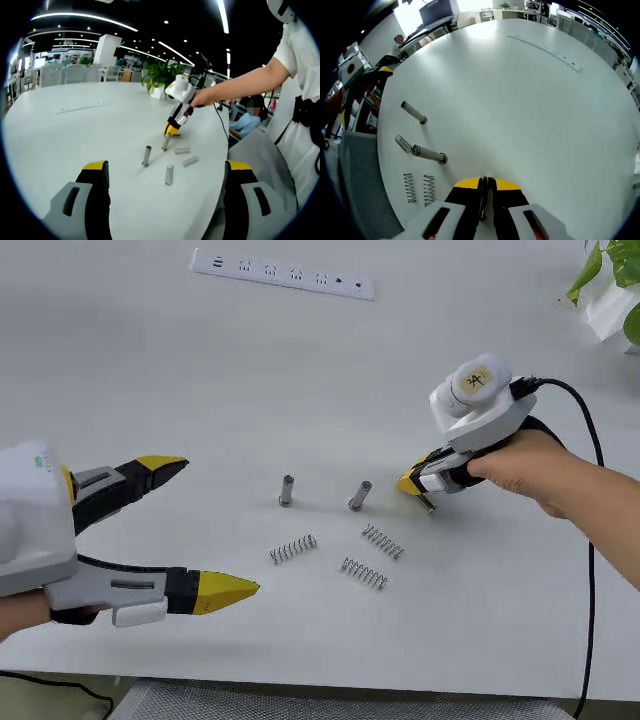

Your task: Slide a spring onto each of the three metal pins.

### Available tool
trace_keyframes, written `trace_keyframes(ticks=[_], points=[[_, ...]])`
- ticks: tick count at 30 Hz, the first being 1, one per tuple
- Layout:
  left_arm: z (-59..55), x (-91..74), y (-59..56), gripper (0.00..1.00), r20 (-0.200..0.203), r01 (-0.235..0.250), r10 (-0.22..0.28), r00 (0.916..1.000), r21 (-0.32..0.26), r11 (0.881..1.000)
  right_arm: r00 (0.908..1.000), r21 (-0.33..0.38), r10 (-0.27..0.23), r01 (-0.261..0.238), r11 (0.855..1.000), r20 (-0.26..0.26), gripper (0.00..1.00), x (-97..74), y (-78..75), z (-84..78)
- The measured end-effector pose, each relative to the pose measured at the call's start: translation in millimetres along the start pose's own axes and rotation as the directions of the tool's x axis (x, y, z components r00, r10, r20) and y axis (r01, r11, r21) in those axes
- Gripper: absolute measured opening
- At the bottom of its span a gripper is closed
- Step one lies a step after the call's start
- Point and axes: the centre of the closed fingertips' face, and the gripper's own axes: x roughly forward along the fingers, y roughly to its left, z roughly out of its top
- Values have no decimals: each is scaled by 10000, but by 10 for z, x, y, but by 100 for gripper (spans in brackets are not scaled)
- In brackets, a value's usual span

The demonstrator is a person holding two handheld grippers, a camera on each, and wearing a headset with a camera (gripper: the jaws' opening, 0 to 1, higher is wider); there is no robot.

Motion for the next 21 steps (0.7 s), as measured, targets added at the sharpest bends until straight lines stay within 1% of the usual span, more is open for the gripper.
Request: trace_keyframes(ticks=[1, 3, 11, 13, 14, 17, 21], points=[[0, 2, 1, 95, -1, 4, -4, 10000, 2, 10000, 10000, 29, 3, -3, 10000, -1, 6, -5, 2, -2], [4, 4, -2, 95, 8, 10, -10, 10000, -4, 10000, 10000, 129, 17, -17, 9999, -4, 5, 12, -43, -6], [15, 16, -20, 94, 16, 51, -51, 10000, -2, 10000, 10000, 134, 23, -23, 9999, 26, 4, -7, -39, -34], [16, 17, -20, 94, 20, 50, -50, 10000, 1, 10000, 10000, 134, 13, -14, 9999, 79, 4, -22, -39, -45], [15, 17, -20, 94, 24, 52, -52, 10000, -3, 10000, 9999, 139, 12, -13, 9999, 102, 4, -4, -71, -44], [10, 22, -24, 94, -4, 73, -73, 10000, 17, 10000, 9998, 166, -33, 30, 9999, 218, 4, -19, -104, -49], [12, 34, -33, 94, -3, 108, -108, 9999, 17, 9999, 9992, 148, -116, 110, 9998, 390, 4, -81, -72, -42]])
